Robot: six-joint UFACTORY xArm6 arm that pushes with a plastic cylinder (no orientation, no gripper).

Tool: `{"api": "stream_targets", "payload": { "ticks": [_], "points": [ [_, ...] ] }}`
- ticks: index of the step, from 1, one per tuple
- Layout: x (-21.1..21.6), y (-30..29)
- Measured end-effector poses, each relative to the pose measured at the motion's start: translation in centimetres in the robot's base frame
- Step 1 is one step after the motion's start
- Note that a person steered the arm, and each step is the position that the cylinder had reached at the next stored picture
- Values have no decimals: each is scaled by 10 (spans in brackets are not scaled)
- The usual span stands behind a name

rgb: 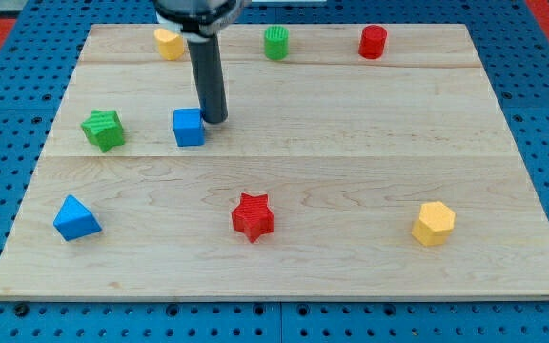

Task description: Push the blue cube into the blue triangle

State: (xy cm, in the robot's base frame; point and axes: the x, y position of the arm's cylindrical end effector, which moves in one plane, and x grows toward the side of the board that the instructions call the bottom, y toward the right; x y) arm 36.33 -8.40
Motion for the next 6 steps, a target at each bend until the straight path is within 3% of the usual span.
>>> {"api": "stream_targets", "payload": {
  "ticks": [1,2,3,4,5,6],
  "points": [
    [23,-45],
    [58,-54],
    [34,-46],
    [50,-55],
    [83,-125],
    [82,-124]
  ]
}}
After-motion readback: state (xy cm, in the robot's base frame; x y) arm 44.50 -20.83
